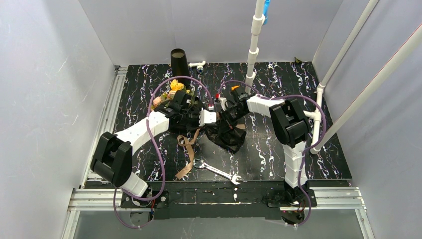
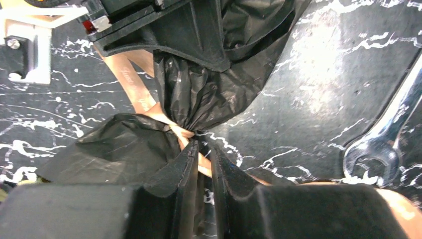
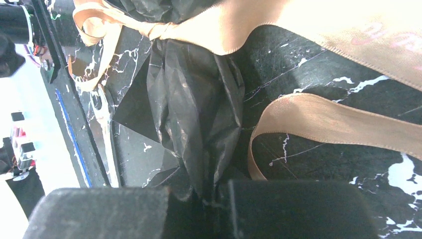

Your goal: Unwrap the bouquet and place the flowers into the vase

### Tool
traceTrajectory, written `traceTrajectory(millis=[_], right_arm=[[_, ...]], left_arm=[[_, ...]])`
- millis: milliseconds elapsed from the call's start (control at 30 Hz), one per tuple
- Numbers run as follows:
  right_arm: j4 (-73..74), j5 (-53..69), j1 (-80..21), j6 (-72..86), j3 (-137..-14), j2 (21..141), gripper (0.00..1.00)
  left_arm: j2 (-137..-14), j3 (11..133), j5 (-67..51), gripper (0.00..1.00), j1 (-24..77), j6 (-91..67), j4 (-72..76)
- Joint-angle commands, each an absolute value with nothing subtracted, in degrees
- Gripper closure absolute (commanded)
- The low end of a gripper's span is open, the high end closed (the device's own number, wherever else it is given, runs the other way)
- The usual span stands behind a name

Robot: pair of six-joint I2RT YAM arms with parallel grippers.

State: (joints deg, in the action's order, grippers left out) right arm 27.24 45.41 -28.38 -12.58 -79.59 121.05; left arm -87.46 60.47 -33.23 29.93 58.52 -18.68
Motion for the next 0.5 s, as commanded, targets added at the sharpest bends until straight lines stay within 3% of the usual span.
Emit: traceTrajectory(millis=[0, 267, 467], right_arm=[[30.2, 33.1, -27.1, -13.7, -76.5, 122.8, 0.99], [30.2, 34.1, -27.5, -13.3, -75.9, 122.2, 0.99], [30.6, 34.5, -27.9, -13.2, -75.9, 121.8, 0.99]], left_arm=[[-85.2, 58.2, -30.7, 0.84, 32.4, 42.8, -16.9], [-87.0, 52.1, -16.3, 0.83, 33.0, 25.4, -5.8], [-90.9, 53.9, -14.8, 0.81, 32.9, 18.4, -1.2]])
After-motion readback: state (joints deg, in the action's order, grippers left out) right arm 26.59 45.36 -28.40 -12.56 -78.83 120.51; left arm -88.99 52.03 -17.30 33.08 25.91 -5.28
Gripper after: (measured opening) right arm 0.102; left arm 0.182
